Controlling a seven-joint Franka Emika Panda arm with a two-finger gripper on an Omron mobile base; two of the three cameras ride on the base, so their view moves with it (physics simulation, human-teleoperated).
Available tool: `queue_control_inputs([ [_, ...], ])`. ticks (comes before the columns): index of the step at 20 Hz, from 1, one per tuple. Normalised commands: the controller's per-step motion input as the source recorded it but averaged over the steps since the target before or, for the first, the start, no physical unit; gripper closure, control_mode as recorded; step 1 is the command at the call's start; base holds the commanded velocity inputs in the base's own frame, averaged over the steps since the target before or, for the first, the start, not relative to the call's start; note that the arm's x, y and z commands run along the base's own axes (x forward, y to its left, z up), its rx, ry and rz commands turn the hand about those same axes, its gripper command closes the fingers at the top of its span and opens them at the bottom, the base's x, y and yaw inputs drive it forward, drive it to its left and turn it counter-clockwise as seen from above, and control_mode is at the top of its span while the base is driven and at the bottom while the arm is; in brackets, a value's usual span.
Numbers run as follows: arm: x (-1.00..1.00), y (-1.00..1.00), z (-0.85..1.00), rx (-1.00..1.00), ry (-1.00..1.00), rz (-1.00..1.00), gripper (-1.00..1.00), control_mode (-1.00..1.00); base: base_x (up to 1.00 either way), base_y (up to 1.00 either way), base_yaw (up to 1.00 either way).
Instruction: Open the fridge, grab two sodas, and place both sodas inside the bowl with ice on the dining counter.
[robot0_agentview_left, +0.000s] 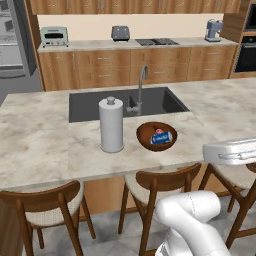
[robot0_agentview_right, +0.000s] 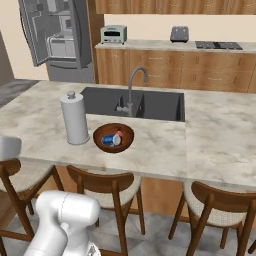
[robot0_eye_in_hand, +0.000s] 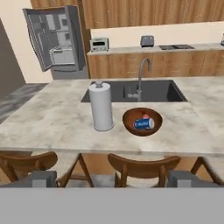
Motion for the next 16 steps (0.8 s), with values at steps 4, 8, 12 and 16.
queue_control_inputs([
  [4, 0.02, 0.08, 0.52, 0.16, -0.14, 0.00, -1.00, -1.00, 0.00, 0.00, 0.00],
  [8, 0.34, 0.09, 0.26, 0.14, -0.06, -0.01, -1.00, -1.00, 0.00, 0.00, 0.00],
  [12, 0.50, 0.00, 0.07, 0.03, 0.06, -0.04, -1.00, -1.00, 0.00, 0.00, 0.00],
  [16, 0.54, -0.07, -0.06, 0.00, 0.07, -0.02, -1.00, -1.00, 0.00, 0.00, 0.00],
])
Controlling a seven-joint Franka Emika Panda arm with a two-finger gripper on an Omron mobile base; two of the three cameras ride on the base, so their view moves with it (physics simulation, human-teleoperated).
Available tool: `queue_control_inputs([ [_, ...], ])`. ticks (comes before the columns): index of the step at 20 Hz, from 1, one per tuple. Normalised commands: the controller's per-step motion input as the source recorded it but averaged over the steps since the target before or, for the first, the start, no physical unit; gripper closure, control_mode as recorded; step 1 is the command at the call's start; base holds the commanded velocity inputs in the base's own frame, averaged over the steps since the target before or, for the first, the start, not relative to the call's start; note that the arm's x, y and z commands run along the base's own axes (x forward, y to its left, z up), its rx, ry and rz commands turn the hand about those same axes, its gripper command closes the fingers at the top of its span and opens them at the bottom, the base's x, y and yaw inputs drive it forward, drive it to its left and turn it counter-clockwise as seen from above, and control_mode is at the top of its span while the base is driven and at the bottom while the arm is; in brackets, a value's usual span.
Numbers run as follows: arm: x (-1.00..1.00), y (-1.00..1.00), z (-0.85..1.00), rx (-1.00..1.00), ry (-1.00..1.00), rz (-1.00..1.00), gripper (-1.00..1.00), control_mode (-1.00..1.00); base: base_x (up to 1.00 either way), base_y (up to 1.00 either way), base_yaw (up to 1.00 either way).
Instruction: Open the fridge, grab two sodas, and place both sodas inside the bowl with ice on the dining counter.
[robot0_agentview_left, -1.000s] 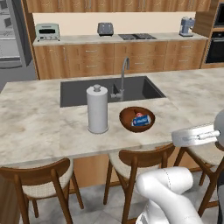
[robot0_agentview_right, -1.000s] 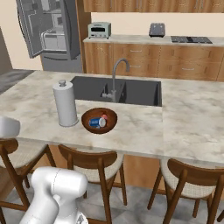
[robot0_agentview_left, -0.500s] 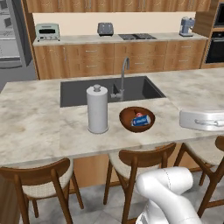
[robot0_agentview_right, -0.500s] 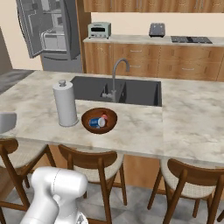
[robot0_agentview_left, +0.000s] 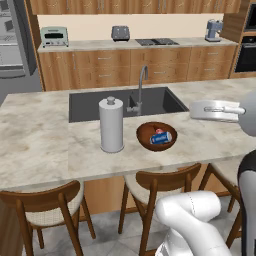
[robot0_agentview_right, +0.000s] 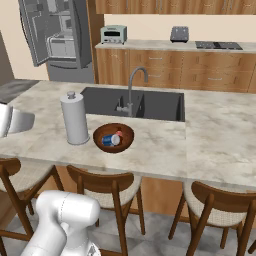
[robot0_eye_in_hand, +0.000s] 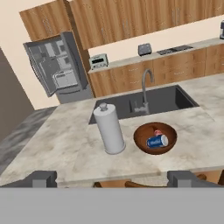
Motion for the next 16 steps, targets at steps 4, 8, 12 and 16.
queue_control_inputs([
  [4, 0.39, -0.15, -0.14, 0.00, 0.00, 0.00, -1.00, -1.00, 0.00, 0.00, 0.00],
  [8, 0.26, -0.18, -0.12, 0.00, 0.00, 0.00, -1.00, -1.00, 0.00, 0.00, 0.00],
  [12, 0.18, -0.19, -0.11, 0.00, 0.01, -0.01, -1.00, -1.00, 0.00, 0.00, 0.00],
  [16, 0.25, -0.25, -0.12, 0.00, 0.05, 0.00, -1.00, -1.00, 0.00, 0.00, 0.00],
])
